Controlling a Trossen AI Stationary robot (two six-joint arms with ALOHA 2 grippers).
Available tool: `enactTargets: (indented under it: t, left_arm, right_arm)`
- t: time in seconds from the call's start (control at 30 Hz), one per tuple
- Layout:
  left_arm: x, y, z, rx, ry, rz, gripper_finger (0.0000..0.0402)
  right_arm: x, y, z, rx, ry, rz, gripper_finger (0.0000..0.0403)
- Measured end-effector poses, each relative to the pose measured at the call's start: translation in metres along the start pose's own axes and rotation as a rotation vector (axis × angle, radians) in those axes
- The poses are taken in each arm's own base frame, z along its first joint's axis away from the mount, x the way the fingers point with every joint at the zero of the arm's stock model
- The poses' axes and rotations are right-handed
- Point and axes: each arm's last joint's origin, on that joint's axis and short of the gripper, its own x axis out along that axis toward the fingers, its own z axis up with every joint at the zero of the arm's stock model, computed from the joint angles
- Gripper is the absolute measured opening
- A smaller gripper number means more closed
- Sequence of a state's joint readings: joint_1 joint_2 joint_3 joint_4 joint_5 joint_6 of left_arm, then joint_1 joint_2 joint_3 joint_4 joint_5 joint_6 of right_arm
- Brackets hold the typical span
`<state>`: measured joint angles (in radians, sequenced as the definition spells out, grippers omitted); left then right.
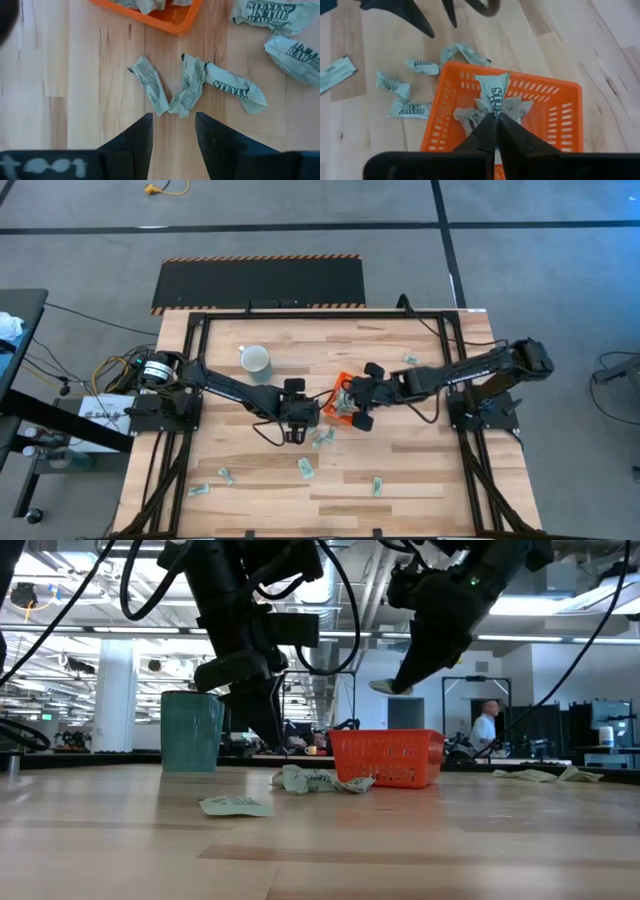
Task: Pick and place Stevia / Truvia into bins
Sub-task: Put the stevia packet into the basket
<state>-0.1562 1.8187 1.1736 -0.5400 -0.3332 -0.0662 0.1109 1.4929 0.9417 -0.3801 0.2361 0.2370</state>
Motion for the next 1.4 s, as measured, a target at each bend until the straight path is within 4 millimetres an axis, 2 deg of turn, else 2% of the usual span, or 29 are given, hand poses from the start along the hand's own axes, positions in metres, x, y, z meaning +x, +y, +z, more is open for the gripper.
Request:
enactTargets:
  t: [0.57, 0.73, 0.83, 0.93, 1.1, 1.2, 1.4]
  left_arm:
    - [0.000, 0.000, 0.001, -0.004, -0.008, -0.008, 0.0137]
    - [0.000, 0.000, 0.001, -0.004, -0.011, -0.008, 0.0137]
    - [0.000, 0.000, 0.002, 0.006, -0.019, -0.010, 0.0137]
    - [0.000, 0.000, 0.003, 0.024, -0.029, -0.017, 0.0137]
    - [0.013, -0.005, -0.005, 0.054, -0.102, -0.080, 0.0137]
    - [0.020, -0.004, -0.007, 0.052, -0.170, -0.113, 0.0137]
    - [0.025, 0.005, -0.009, 0.015, -0.168, -0.106, 0.0137]
  right_arm:
    - [0.001, -0.008, -0.003, 0.005, 0.046, -0.022, 0.0077]
    - [-0.016, -0.007, -0.013, 0.026, 0.123, -0.053, 0.0077]
    - [-0.033, 0.004, -0.020, 0.038, 0.133, -0.062, 0.0077]
    - [-0.050, 0.019, -0.034, 0.026, 0.113, -0.088, 0.0077]
    - [-0.075, 0.036, -0.071, 0.066, 0.068, -0.201, 0.0076]
    - [-0.085, 0.040, -0.095, 0.118, 0.026, -0.230, 0.0076]
    - [-0.096, 0.042, -0.121, 0.217, -0.060, -0.200, 0.0076]
